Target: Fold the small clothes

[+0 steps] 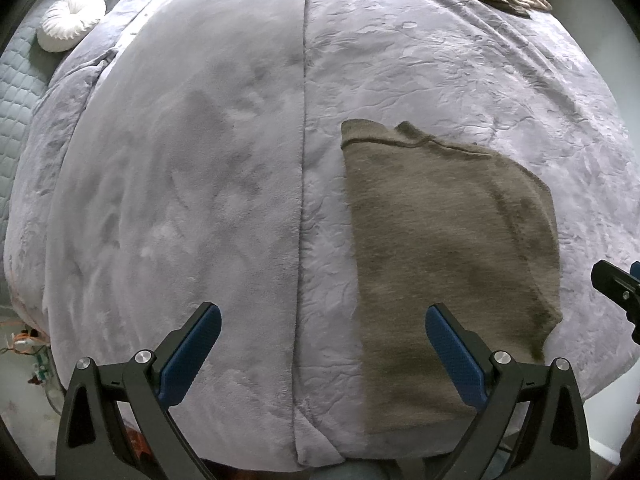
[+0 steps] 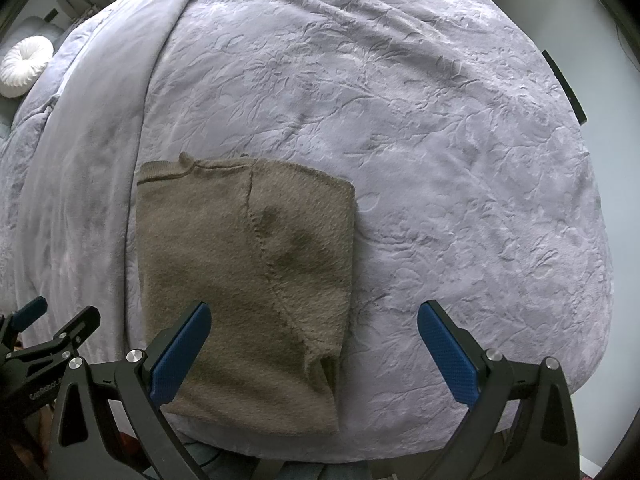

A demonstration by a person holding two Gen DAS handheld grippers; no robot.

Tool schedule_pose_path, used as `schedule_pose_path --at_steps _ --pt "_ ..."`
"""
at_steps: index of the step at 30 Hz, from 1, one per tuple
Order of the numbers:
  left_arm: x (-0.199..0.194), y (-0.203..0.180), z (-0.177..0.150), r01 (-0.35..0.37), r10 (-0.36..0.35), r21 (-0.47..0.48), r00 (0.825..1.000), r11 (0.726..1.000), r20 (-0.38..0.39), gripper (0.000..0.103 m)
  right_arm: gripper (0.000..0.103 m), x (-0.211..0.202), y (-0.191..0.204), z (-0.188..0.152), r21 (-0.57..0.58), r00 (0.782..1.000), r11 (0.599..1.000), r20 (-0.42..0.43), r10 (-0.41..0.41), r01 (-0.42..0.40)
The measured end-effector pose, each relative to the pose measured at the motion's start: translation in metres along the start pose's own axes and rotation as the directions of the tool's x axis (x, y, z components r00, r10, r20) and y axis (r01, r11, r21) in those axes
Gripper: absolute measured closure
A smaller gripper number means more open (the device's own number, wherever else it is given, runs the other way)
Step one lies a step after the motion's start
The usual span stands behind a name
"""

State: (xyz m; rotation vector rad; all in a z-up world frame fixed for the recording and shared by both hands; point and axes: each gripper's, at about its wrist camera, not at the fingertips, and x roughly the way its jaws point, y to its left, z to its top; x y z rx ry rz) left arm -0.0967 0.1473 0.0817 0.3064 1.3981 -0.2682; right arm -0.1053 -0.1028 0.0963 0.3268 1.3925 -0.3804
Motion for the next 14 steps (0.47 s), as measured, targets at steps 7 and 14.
schedule_pose_path --at_steps 7,14 --pt "0.0013 0.0013 0.0018 0.017 -0.017 -0.001 1.0 1.0 -0.003 0.001 0.0 0.0021 -0.0002 0.0018 -0.009 1.0 1.0 -0.007 -0.004 0.004" --pt "-0.0034 -0.004 0.0001 0.028 -0.028 0.031 0.999 0.999 0.019 0.001 0.0 0.0025 -0.0005 0.0017 -0.01 1.0 1.0 -0.009 -0.005 0.005"
